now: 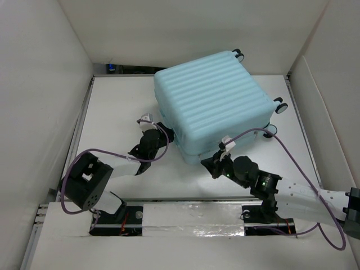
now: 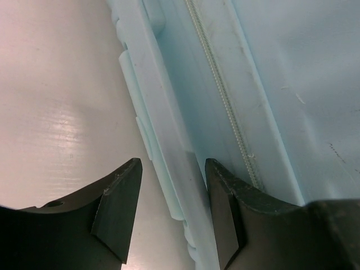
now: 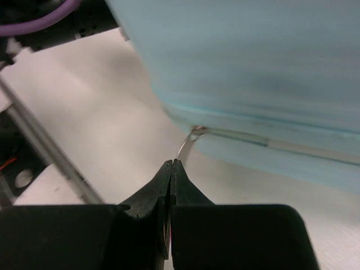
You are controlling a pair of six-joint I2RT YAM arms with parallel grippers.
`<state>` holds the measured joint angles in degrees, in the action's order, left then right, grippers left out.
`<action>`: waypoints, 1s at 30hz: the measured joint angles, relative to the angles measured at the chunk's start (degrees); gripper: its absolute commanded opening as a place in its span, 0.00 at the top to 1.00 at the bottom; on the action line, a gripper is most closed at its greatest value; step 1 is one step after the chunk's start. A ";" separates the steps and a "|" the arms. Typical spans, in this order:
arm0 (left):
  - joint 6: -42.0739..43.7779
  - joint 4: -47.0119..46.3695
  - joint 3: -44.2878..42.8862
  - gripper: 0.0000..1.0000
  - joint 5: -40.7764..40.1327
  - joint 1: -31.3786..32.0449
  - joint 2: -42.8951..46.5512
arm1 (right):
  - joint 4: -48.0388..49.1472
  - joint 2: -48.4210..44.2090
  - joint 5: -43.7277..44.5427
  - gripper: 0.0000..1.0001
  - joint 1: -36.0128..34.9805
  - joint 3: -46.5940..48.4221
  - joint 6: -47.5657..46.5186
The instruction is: Pack the luggage
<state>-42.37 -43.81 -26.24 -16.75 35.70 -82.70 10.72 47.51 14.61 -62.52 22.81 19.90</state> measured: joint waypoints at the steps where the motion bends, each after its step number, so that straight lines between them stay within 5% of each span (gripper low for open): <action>1: 0.46 0.22 -0.22 0.53 1.03 -0.46 -0.02 | -0.02 -0.37 -1.03 1.00 0.20 -0.09 0.07; 7: 3.04 1.73 -5.22 0.59 3.41 -2.67 -4.15 | 0.02 -0.96 -7.87 1.00 0.26 -0.96 0.70; 10: 2.93 -1.90 -6.34 0.70 5.51 -3.87 -7.06 | -0.04 -0.85 -9.16 1.00 0.26 -1.36 0.92; 14: 2.91 -6.78 -6.56 1.00 6.40 -4.61 -9.27 | -0.33 -1.09 -8.48 1.00 0.63 -1.36 1.53; 16: 3.02 -8.90 -6.58 1.00 5.70 -4.81 -9.94 | -1.73 -1.97 -6.91 1.00 2.05 -1.36 2.54; 22: 3.50 -13.38 -5.60 1.00 5.49 -5.05 -10.99 | -6.97 -6.71 -2.97 0.95 16.31 -1.36 6.01; 30: 2.62 -23.10 0.98 1.00 6.03 -4.02 -10.12 | -10.67 -11.02 -2.86 0.73 39.89 -2.03 8.39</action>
<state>-39.75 -66.92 -25.26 -10.72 31.68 -92.82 0.05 36.49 11.75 -22.63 20.78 28.29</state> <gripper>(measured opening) 0.044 0.248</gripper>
